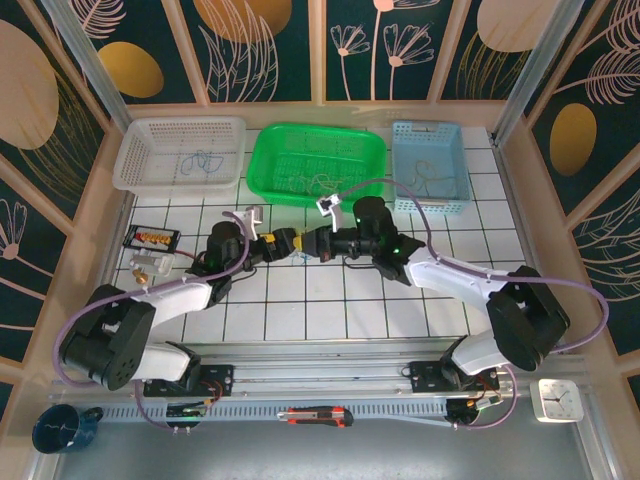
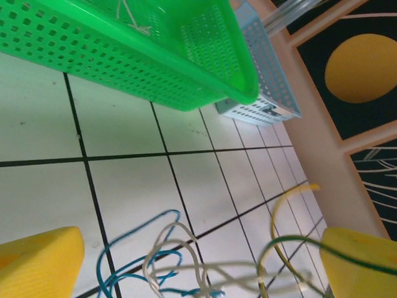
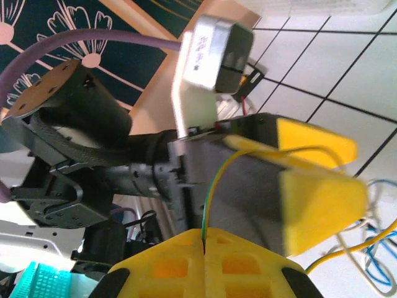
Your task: Untangle the cables
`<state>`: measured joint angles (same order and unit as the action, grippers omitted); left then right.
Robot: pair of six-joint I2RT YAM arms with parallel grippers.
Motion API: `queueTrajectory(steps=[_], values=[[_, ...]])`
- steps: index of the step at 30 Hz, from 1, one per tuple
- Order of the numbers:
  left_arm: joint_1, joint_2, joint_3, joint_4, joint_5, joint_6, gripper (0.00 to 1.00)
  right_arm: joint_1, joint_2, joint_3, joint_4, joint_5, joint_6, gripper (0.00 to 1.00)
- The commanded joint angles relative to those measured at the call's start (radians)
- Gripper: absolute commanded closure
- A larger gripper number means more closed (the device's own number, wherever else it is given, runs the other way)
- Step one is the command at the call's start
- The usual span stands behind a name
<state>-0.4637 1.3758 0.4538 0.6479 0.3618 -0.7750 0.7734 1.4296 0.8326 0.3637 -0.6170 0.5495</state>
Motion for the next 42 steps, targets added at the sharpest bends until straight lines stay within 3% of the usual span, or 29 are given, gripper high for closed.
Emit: queueTrajectory(steps=[1, 9, 16, 25, 33, 42], values=[[-0.003, 0.028, 0.008, 0.021, -0.142, -0.033, 0.06, 0.013, -0.009, 0.005, 0.052, -0.045, 0.024, 1.0], [-0.003, 0.02, -0.022, -0.025, -0.237, -0.017, 0.1, -0.025, -0.139, -0.018, 0.108, -0.095, 0.096, 1.0], [-0.003, 0.007, -0.056, 0.002, -0.219, -0.016, 0.1, -0.048, -0.167, -0.023, 0.132, -0.085, 0.114, 1.0], [-0.004, -0.15, -0.077, -0.01, -0.174, 0.003, 0.06, -0.096, -0.173, -0.032, 0.146, -0.064, 0.124, 1.0], [-0.003, -0.244, -0.07, 0.166, -0.008, -0.257, 0.04, -0.117, -0.16, -0.058, 0.155, -0.055, 0.124, 1.0], [-0.004, -0.251, -0.021, 0.314, 0.079, -0.471, 0.04, -0.124, -0.119, -0.072, 0.183, -0.049, 0.133, 1.0]])
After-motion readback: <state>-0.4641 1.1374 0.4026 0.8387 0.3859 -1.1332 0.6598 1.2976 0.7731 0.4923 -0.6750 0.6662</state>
